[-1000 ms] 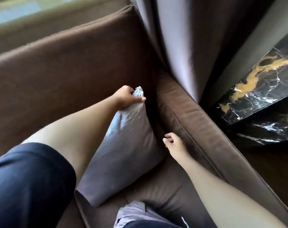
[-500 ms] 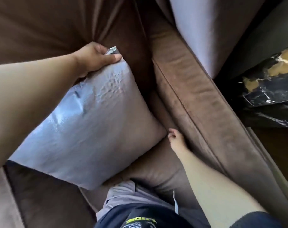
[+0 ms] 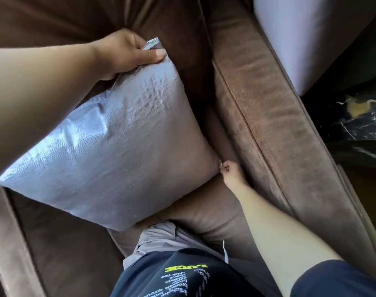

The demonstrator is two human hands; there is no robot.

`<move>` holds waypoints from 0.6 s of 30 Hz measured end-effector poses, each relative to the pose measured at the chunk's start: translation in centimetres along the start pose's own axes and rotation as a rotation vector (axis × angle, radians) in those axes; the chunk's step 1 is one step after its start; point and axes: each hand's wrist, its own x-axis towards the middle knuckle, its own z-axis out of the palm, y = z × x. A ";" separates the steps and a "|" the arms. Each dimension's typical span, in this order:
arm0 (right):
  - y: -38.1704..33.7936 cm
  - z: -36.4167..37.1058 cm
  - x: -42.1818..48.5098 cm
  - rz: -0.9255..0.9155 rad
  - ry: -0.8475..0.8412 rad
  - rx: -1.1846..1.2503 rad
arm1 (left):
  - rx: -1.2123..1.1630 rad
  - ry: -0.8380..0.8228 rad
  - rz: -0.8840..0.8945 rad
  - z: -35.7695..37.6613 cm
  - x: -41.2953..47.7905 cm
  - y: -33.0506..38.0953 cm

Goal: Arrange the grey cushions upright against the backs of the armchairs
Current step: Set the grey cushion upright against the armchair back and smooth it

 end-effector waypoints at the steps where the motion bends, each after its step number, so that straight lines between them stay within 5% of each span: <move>1: 0.3 -0.2 -0.3 -0.044 0.015 -0.080 | 0.008 0.000 -0.004 0.0 0.1 0.0; 12: 4.0 -1.2 -3.4 -0.187 -0.072 -0.308 | 0.053 0.006 0.053 0.3 0.4 -0.8; 18: 3.5 -0.5 -2.4 -0.077 -0.127 -0.306 | 0.078 0.002 0.068 0.3 0.2 -0.8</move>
